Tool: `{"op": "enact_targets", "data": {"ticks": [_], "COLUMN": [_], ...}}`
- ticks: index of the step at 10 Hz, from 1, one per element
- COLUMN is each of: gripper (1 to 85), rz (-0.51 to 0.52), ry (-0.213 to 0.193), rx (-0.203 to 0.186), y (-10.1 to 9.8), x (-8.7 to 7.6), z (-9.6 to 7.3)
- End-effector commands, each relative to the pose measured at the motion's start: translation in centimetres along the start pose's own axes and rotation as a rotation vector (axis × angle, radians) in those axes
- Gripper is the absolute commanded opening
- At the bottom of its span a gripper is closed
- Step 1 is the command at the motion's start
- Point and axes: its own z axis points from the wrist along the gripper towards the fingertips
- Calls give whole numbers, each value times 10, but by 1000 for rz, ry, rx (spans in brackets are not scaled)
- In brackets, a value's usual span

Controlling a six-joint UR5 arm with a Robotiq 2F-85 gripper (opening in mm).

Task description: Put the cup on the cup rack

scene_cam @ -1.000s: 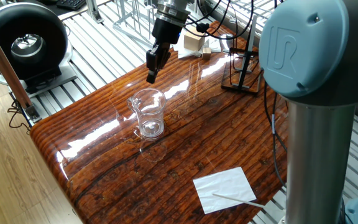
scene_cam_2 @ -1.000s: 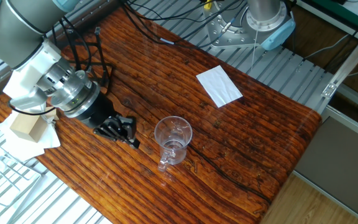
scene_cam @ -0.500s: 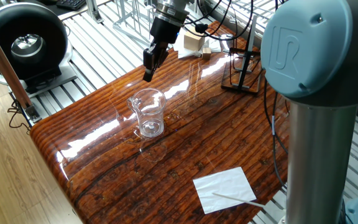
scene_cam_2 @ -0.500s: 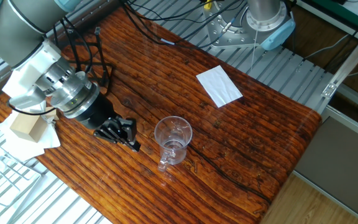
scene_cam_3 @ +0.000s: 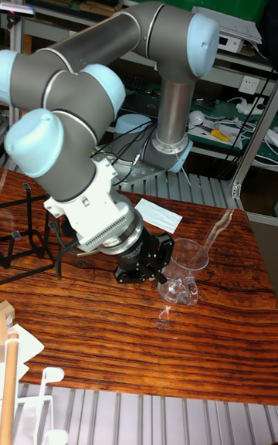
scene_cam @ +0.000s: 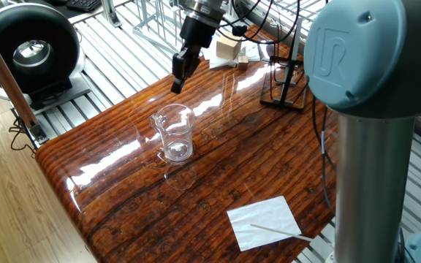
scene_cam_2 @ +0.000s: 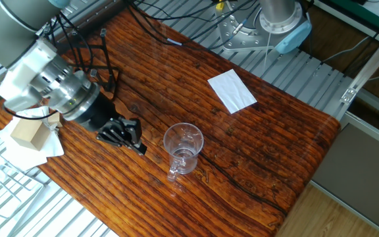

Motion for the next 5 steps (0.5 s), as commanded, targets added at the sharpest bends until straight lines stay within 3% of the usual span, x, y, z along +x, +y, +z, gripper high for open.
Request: {"op": "enact_targets", "data": {"ticks": [1, 5], "gripper": [10, 10], "rz": [-14, -15], "ry": [-19, -16], "rx": [-39, -3], "y": [2, -3], "x": [-1, 0], "z": [-2, 1]}}
